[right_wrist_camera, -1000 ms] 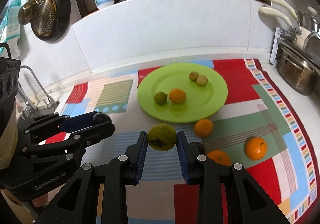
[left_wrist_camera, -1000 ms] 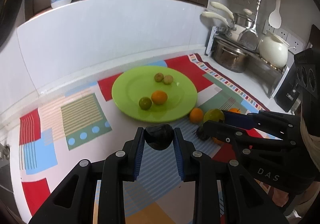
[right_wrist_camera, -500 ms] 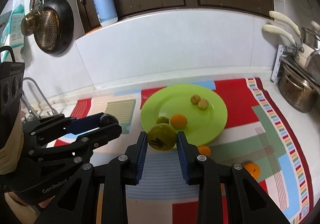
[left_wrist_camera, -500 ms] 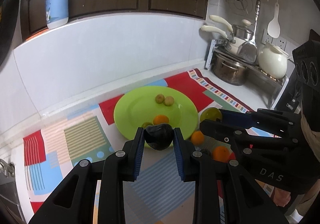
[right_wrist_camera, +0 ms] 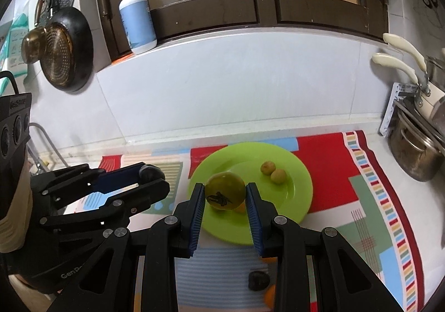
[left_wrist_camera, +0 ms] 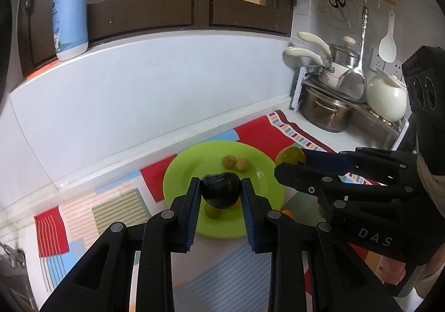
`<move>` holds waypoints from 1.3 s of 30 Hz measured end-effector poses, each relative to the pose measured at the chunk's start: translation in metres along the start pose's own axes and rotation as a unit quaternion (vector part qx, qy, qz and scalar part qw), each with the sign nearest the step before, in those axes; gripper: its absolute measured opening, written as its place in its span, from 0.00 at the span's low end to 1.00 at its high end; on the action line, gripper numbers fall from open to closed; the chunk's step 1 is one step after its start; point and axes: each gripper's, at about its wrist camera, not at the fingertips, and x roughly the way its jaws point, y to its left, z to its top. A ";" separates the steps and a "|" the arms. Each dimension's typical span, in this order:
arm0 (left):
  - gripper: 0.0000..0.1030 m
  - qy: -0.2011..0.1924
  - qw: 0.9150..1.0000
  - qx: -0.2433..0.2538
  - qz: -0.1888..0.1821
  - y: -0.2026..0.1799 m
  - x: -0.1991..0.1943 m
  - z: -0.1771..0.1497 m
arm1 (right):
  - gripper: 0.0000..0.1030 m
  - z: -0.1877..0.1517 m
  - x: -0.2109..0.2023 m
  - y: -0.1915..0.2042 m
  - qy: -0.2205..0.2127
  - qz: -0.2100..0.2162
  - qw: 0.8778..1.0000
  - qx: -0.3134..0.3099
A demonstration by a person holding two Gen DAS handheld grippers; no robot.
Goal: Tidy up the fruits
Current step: 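Carry the plum onto the green plate with the left tool while the right tool releases the tomato there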
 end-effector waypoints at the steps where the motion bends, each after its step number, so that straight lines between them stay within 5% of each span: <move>1: 0.28 0.000 1.000 0.000 0.001 0.001 0.002 0.002 | 0.30 0.002 0.002 -0.001 0.001 0.000 1.000 0.000; 39: 0.28 0.115 0.993 -0.007 -0.015 0.030 0.140 0.003 | 0.30 0.008 0.135 -0.054 0.137 -0.010 0.990 0.027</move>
